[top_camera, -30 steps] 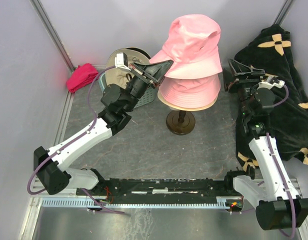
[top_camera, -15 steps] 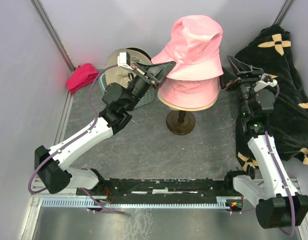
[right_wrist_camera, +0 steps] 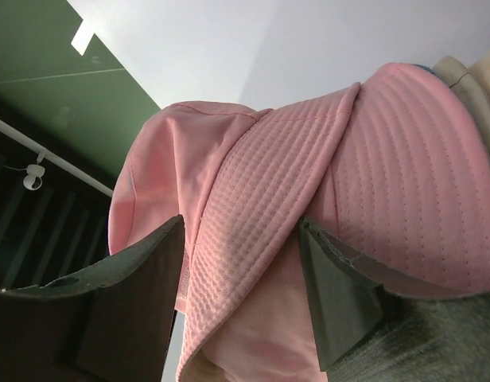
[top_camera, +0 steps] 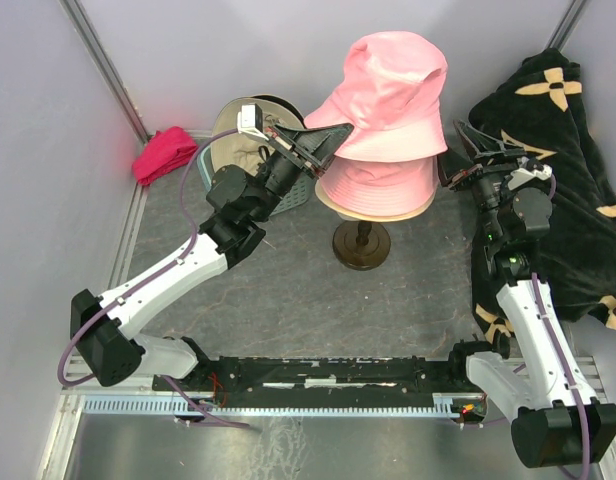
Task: Stack the hats
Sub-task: Stack the hat on the hat.
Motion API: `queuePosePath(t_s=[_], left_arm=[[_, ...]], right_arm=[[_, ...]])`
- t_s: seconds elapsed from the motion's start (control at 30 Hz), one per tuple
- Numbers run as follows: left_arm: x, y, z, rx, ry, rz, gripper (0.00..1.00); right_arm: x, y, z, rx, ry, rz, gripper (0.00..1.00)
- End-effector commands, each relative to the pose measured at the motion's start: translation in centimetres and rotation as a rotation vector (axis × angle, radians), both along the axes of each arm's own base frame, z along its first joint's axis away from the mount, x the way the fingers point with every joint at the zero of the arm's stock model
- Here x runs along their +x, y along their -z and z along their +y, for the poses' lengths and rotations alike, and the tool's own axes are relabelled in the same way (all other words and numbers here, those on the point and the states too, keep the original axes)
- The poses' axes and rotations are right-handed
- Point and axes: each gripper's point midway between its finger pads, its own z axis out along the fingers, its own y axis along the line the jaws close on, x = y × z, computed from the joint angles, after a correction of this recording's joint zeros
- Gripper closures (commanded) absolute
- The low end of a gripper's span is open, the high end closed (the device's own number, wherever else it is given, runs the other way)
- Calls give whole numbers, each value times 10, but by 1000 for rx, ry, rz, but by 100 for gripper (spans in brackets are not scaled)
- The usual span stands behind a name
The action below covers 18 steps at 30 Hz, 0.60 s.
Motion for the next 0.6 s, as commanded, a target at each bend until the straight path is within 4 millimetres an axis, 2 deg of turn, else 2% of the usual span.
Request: queuePosePath(t_s=[0.0,0.57], left_arm=[[-11,-15,3,-19,22,-61,97],[-10,-9,-7,-15,55,-59,97]], right_arm=[[-12,-23,4,24,-32,-75,34],[-13,-40,16,76,-85,-121,37]])
